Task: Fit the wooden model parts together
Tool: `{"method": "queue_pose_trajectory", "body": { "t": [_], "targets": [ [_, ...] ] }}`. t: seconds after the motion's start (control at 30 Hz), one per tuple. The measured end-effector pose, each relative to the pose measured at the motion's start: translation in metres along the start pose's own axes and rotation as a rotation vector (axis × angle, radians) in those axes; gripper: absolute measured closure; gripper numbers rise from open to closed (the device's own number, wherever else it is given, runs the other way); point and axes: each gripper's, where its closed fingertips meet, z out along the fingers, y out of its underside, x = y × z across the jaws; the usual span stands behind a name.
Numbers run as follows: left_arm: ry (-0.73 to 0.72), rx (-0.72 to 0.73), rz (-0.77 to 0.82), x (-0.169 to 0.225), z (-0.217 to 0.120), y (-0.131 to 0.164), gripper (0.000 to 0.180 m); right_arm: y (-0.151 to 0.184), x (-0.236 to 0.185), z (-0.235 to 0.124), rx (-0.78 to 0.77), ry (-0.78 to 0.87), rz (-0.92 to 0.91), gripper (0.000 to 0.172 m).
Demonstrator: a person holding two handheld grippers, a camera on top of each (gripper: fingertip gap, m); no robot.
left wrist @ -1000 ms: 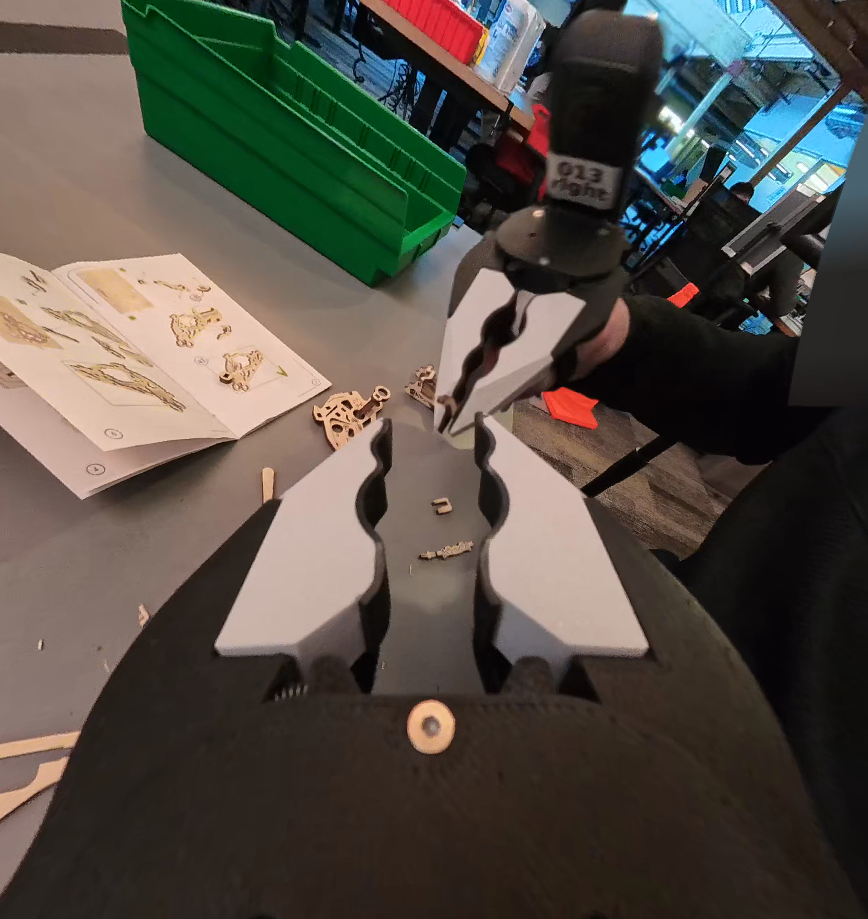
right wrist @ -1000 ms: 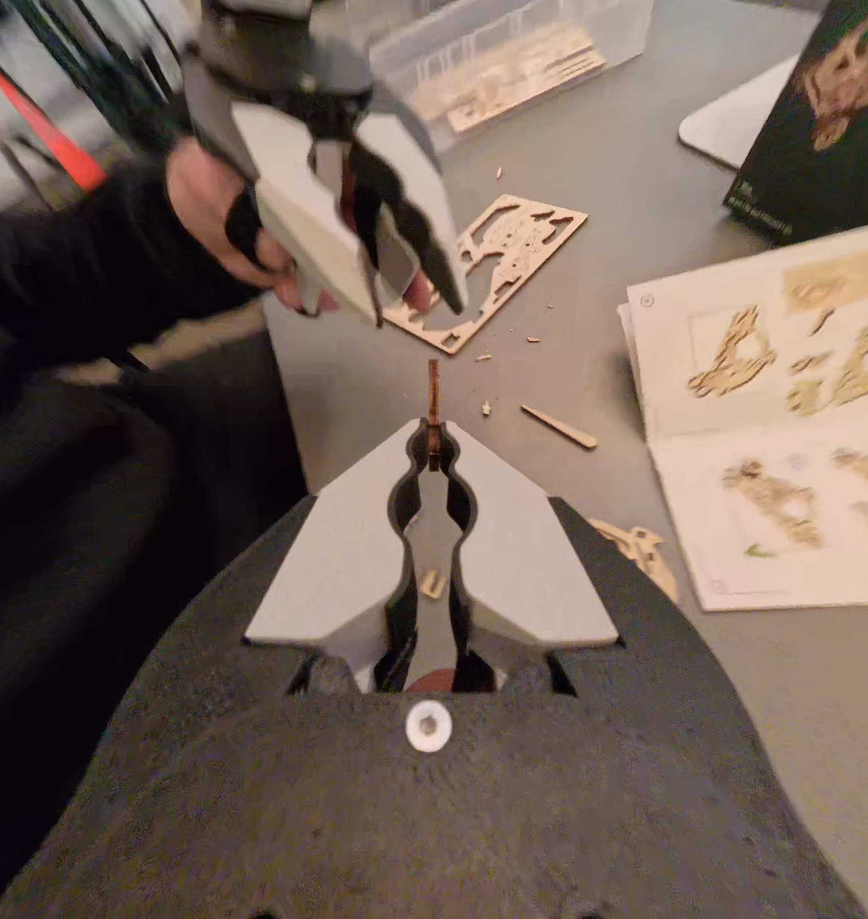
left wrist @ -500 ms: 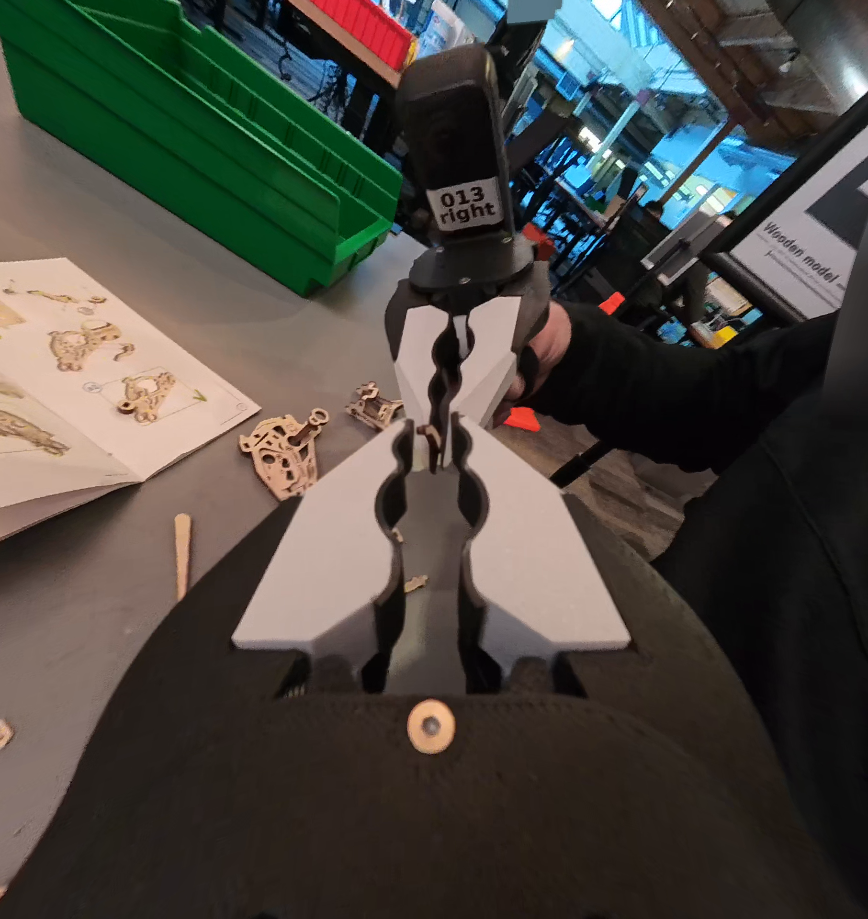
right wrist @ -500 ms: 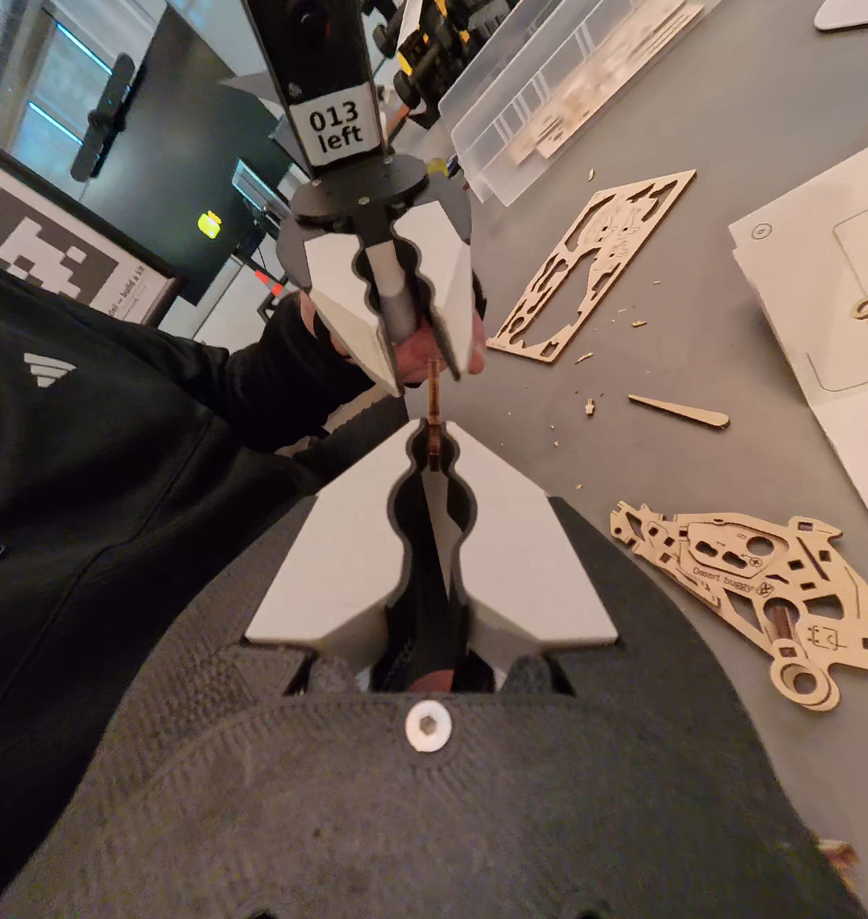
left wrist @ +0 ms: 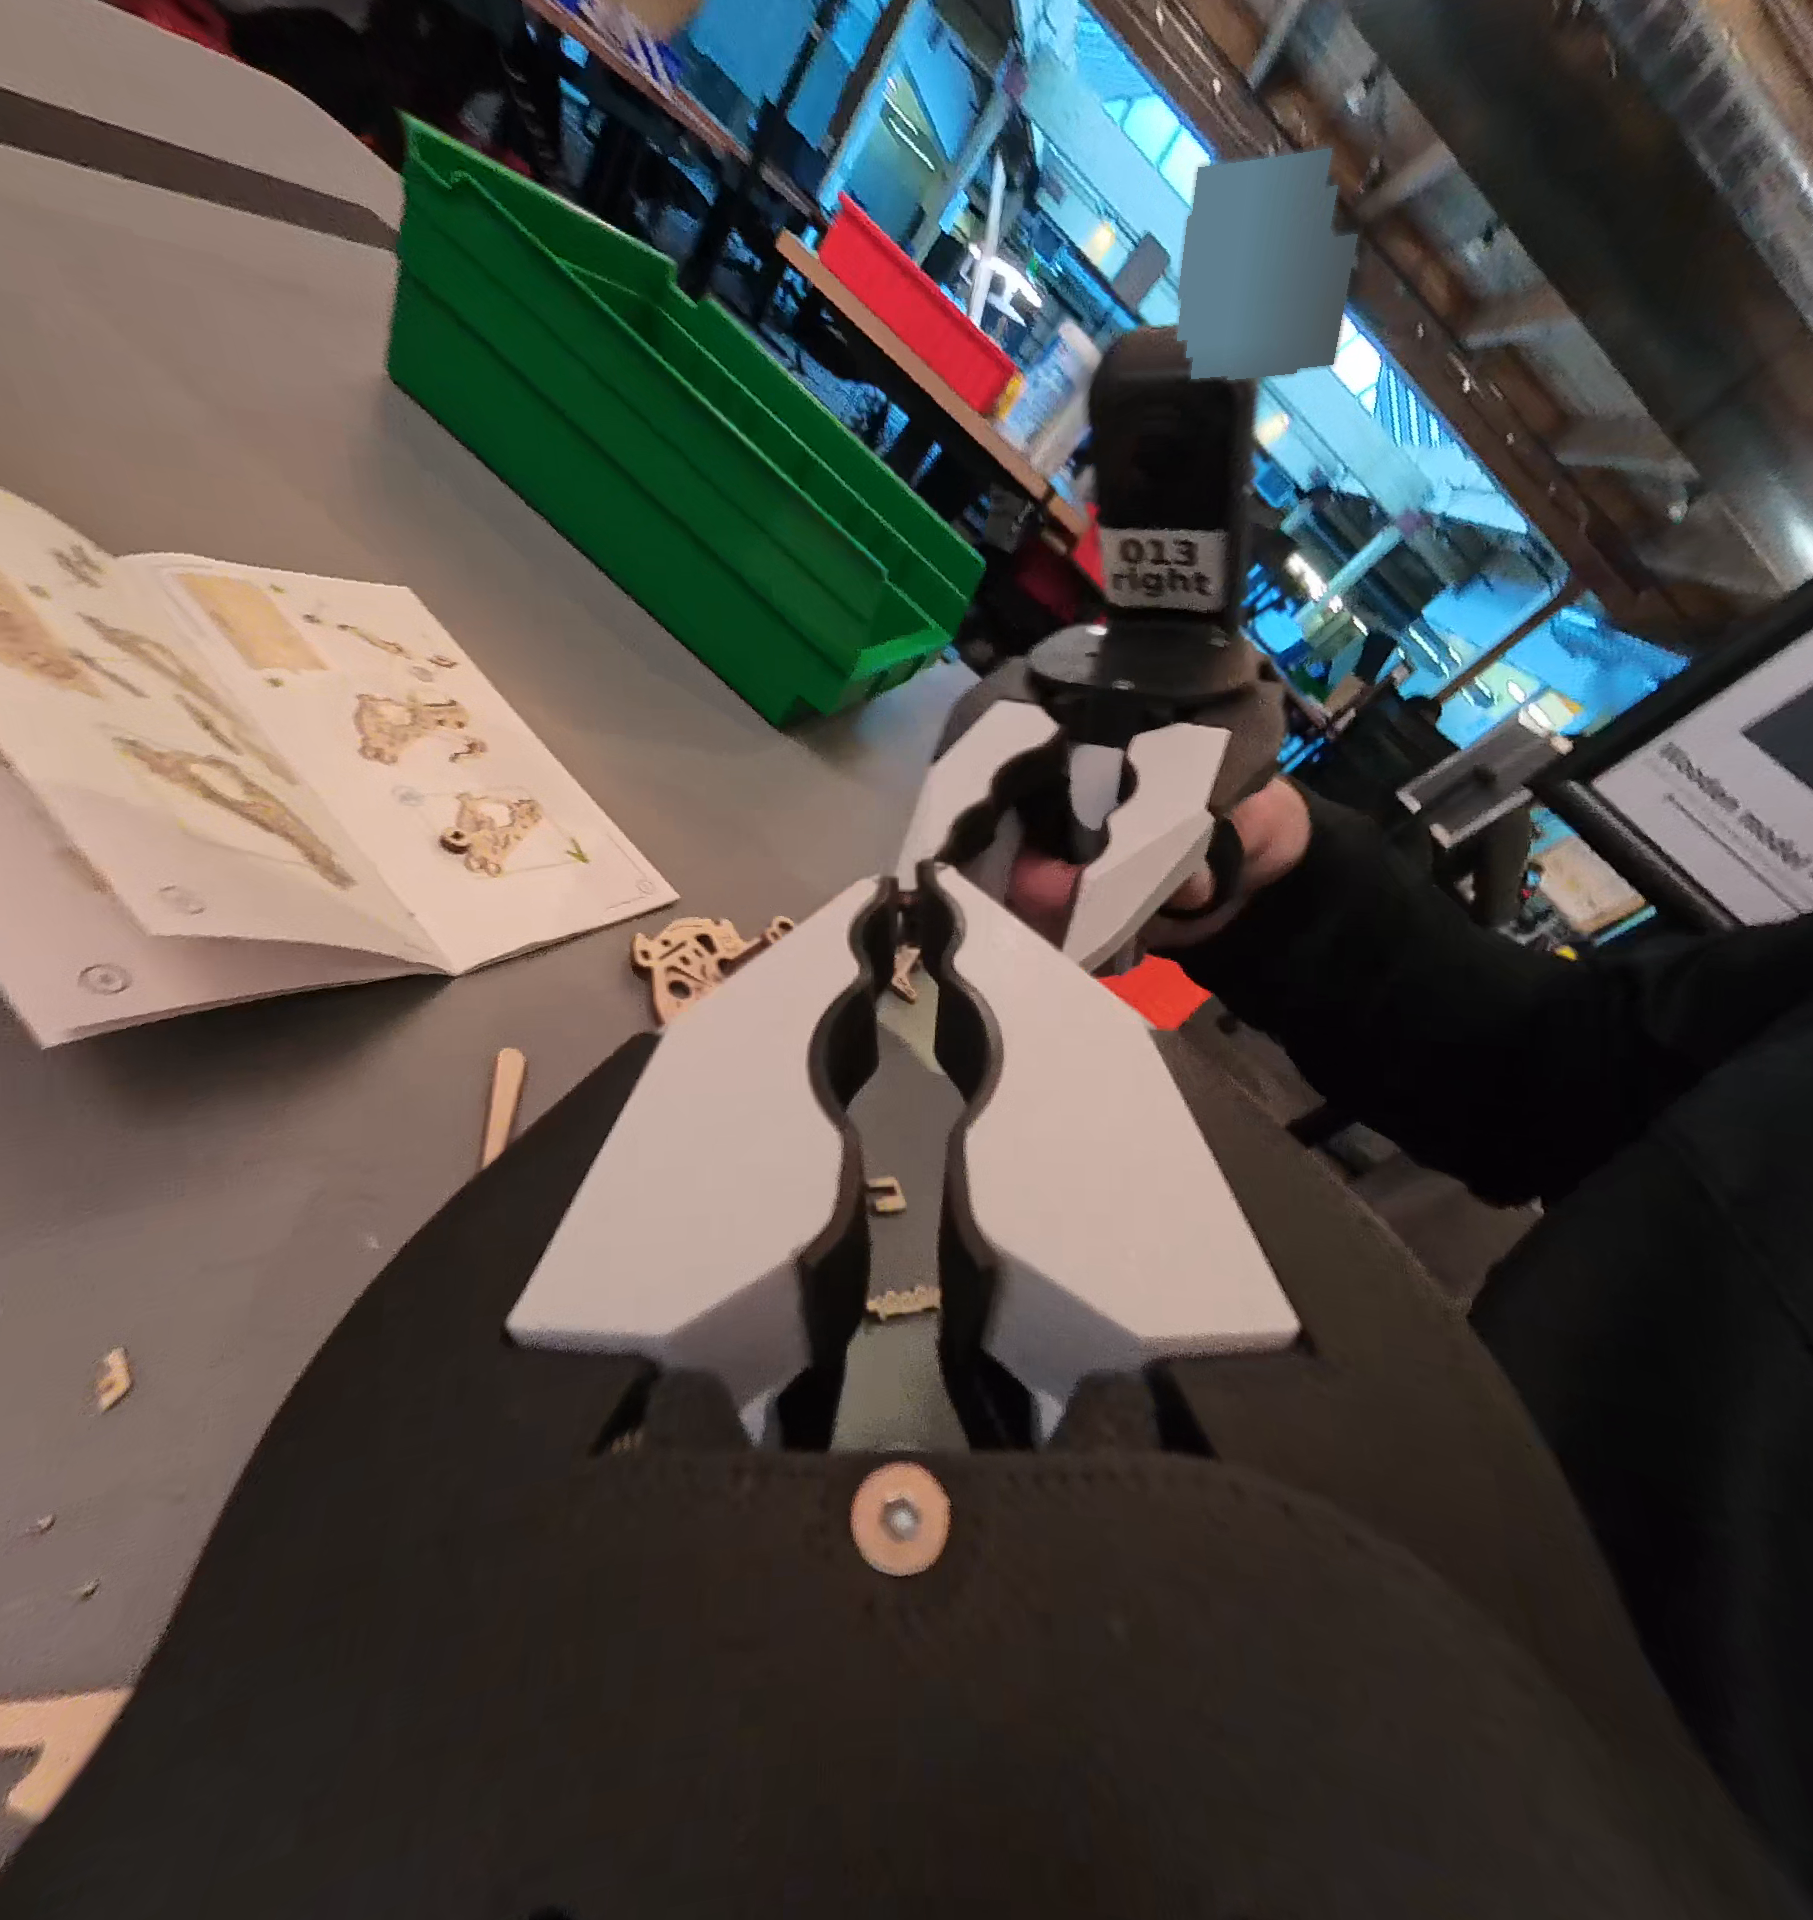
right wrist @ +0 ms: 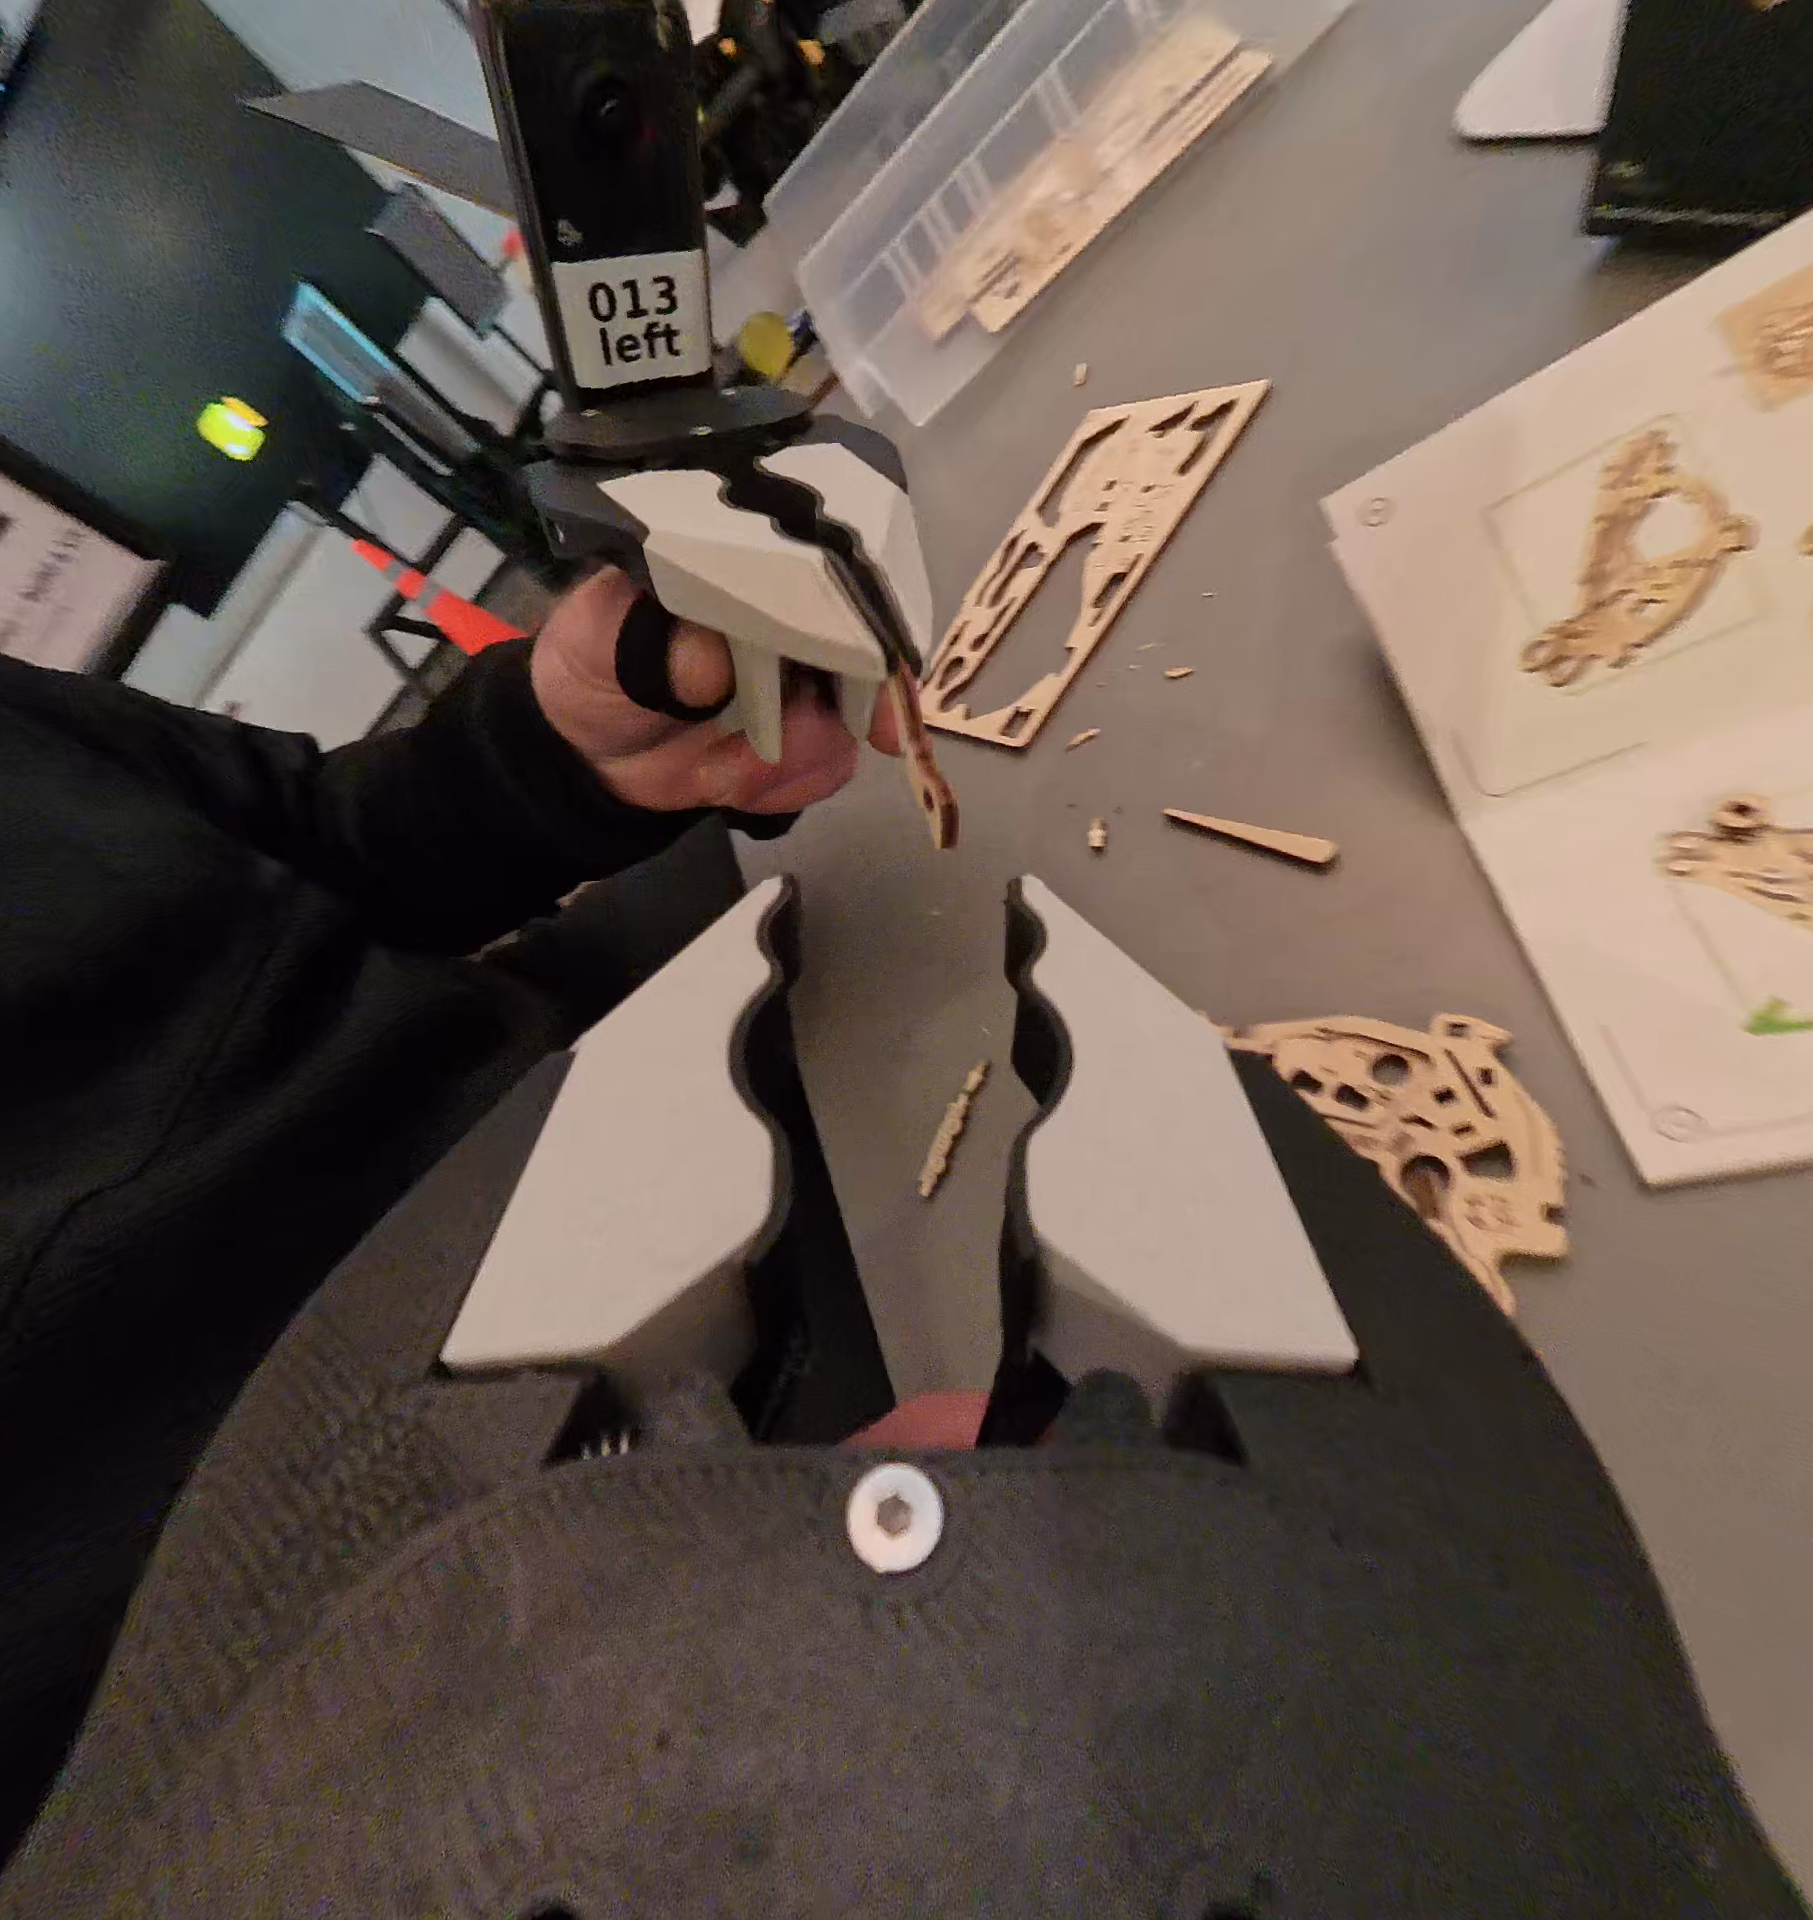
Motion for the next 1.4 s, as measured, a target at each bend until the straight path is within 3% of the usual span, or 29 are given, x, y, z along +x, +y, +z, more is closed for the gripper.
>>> {"method": "queue_pose_trajectory", "body": {
  "t": [0.37,0.6,0.77,1.0,1.4],
  "targets": [
    [-0.056,0.076,-0.064,-0.017,-0.005,-0.002,0.179,0.022,0.006,-0.022,-0.099,0.254,-0.164,0.144],
    [-0.118,0.053,-0.05,-0.023,-0.014,0.016,0.179,0.081,0.021,-0.014,-0.396,0.447,-0.34,0.145],
    [-0.142,0.042,-0.066,-0.027,-0.016,0.03,0.179,0.108,0.029,0.004,-0.478,0.49,-0.375,0.145],
    [-0.161,0.026,-0.036,-0.026,-0.016,0.037,0.179,0.106,0.034,0.015,-0.444,0.543,-0.397,0.163],
    [-0.179,0.028,-0.035,-0.029,-0.018,0.041,0.179,0.087,0.031,0.015,-0.31,0.507,-0.335,0.163]
  ]
}}
